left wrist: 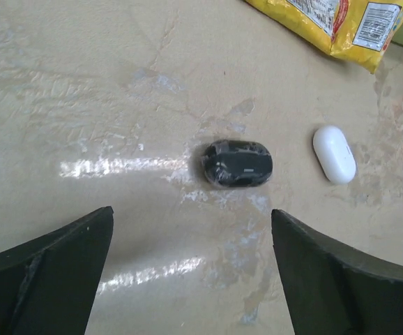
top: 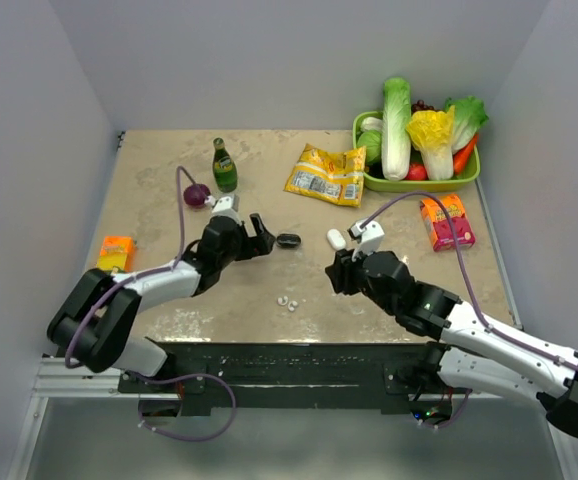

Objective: Insert the wireless bluetooth earbuds into the charging case
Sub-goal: Place the charging case at the center of the board, then adjust the charging case at the center of the board.

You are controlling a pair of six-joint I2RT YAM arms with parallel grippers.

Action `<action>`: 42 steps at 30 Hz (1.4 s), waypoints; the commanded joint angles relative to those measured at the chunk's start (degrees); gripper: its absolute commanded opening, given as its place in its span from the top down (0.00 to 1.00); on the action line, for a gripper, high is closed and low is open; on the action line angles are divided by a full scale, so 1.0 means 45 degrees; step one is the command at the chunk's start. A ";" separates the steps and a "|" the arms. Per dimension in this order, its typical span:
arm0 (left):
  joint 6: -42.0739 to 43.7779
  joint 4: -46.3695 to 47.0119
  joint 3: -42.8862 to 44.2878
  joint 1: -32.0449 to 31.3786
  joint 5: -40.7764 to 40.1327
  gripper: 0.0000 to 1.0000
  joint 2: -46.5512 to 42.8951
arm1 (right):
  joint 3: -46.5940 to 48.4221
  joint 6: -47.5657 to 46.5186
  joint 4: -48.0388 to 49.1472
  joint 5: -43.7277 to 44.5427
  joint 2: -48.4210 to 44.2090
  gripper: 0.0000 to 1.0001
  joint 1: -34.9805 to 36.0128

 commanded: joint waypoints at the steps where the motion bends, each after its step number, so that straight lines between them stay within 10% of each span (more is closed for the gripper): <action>1: -0.1554 0.1033 -0.1807 0.0083 -0.0969 0.00 -0.1746 | -0.0466 0.1296 0.1157 0.1970 0.0215 0.48 -0.0012; 5: -0.2258 0.4139 -0.3994 0.0064 0.0004 0.00 -0.3364 | -0.0955 0.1786 0.1862 0.2187 0.0605 0.26 -0.0148; 15: -0.1636 0.3915 -0.5286 -0.0325 0.0828 0.39 -0.5184 | -0.1364 0.1809 0.3148 -0.0330 0.1720 0.41 -0.1242; 23: -0.2122 0.2854 -0.6263 -0.2455 -0.1673 0.40 -0.5831 | -0.2010 0.2370 0.3620 0.0561 0.2421 0.39 -0.1262; 42: -0.2319 0.3462 -0.7807 -0.2554 -0.1810 0.38 -0.7607 | 0.1250 0.2589 0.5378 0.0332 0.8062 0.41 -0.5187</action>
